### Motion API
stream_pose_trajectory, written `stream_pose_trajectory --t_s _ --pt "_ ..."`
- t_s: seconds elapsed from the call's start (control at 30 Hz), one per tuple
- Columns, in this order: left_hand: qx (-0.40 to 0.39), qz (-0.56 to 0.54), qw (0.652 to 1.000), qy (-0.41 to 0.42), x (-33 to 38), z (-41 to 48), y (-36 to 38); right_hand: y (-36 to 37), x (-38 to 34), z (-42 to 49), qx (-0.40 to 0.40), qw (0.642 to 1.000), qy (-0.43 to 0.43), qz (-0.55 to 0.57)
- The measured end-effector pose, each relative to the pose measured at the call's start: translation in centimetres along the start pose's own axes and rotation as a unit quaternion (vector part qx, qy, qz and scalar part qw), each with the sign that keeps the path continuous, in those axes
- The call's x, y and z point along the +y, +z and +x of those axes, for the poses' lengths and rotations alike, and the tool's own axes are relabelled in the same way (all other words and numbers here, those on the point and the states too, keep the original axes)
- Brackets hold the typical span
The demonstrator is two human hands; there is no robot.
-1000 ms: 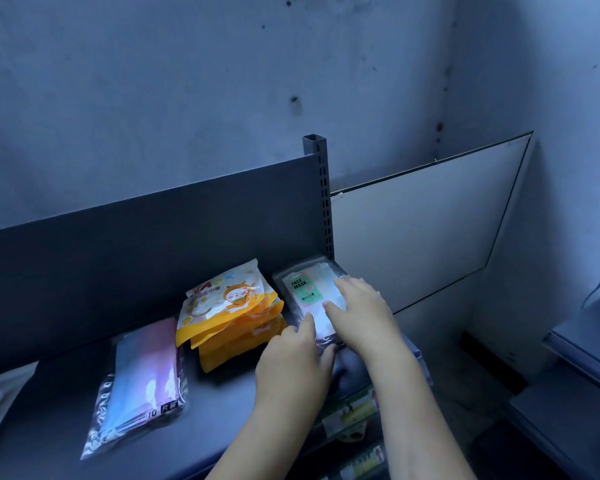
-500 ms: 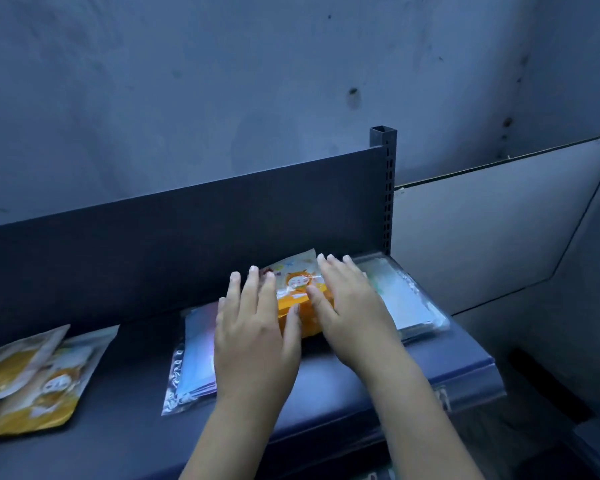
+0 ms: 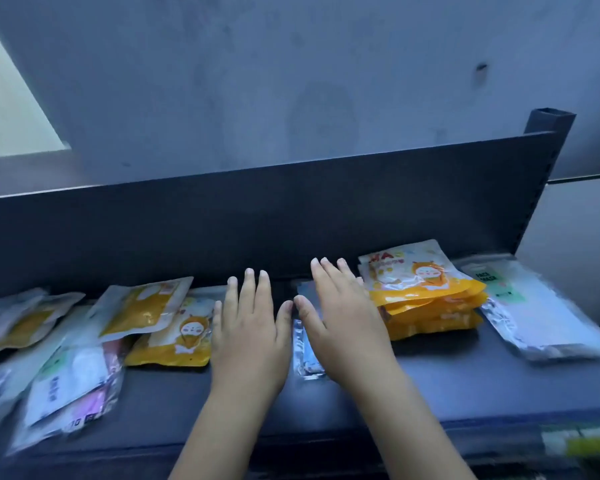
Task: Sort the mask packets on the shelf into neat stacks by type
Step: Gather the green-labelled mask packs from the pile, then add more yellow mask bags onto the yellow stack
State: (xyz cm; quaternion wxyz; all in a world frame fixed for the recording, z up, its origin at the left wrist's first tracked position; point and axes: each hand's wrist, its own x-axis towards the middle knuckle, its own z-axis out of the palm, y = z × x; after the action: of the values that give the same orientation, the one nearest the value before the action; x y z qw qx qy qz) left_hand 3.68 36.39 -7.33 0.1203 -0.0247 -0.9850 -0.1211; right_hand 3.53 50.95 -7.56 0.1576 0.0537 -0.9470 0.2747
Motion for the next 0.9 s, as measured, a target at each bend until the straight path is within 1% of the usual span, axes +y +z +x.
stream_pose_trajectory --t_s 0.13,0.33,0.43,0.67,0.9 --pt "-0.018 0.016 1.000 -0.013 -6.2 1.0 -1.5 4.1 -4.7 1.7 -0.040 0.999 -0.008 0.005" --pt "-0.029 0.029 0.997 -0.064 -16.6 2.3 -4.3 10.5 -12.5 3.7 -0.102 0.994 -0.026 0.015" --pt "-0.036 0.023 0.995 -0.088 -21.5 2.9 -5.3 13.4 -16.2 4.3 -0.104 0.994 -0.030 0.007" --pt "-0.048 0.026 0.992 -0.112 -31.0 3.6 -5.9 18.0 -21.9 4.8 -0.123 0.992 0.010 0.011" --pt "-0.018 0.042 0.991 -0.122 -39.7 4.8 -6.2 20.4 -25.7 5.9 -0.104 0.995 0.006 0.009"
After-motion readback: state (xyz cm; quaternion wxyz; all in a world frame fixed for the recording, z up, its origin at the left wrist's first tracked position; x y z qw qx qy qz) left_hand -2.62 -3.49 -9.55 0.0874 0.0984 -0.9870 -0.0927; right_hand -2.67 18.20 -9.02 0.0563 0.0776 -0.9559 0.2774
